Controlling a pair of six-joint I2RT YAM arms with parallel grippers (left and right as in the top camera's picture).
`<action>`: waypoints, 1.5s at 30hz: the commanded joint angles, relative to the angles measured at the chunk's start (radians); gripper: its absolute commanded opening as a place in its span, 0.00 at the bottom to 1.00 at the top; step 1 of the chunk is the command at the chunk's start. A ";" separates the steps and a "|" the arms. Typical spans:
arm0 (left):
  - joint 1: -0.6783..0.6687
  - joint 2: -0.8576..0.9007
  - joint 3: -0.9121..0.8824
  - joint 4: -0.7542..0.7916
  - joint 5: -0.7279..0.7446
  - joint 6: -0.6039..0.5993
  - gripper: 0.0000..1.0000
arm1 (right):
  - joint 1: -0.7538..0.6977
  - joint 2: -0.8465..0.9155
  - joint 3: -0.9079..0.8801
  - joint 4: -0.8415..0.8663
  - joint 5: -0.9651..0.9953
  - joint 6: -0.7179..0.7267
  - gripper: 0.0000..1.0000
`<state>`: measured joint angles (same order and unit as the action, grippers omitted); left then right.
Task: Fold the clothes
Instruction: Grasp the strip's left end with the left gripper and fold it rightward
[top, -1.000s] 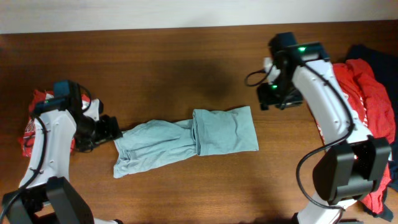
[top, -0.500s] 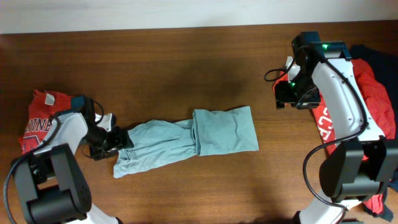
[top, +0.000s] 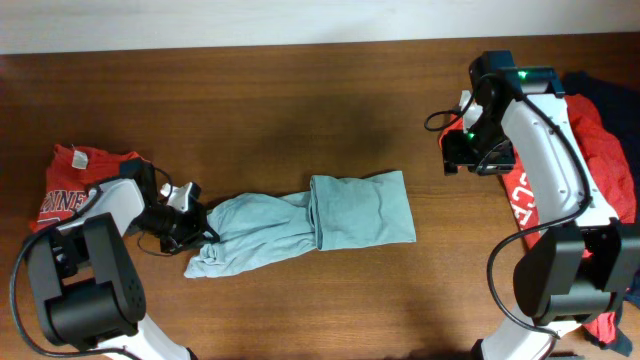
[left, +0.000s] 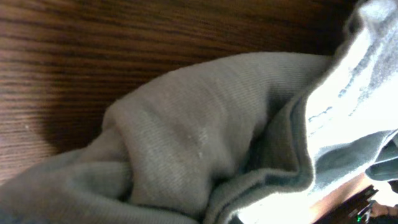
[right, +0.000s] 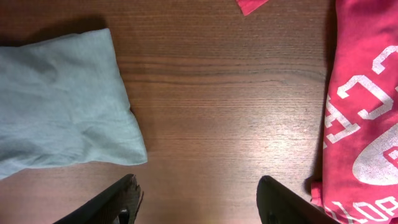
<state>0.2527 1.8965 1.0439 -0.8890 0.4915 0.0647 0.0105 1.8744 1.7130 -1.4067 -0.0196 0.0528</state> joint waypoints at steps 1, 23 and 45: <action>0.012 0.022 0.008 -0.016 -0.042 0.019 0.01 | -0.004 -0.016 0.006 0.000 -0.002 0.008 0.66; 0.243 0.022 0.672 -0.424 -0.238 -0.003 0.01 | -0.004 -0.016 0.006 -0.003 -0.002 0.008 0.66; -0.324 0.022 0.706 -0.363 -0.306 -0.100 0.01 | -0.004 -0.016 0.006 -0.010 -0.002 0.008 0.65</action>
<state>-0.0124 1.9114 1.7222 -1.2522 0.1917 -0.0128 0.0105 1.8744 1.7130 -1.4117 -0.0196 0.0521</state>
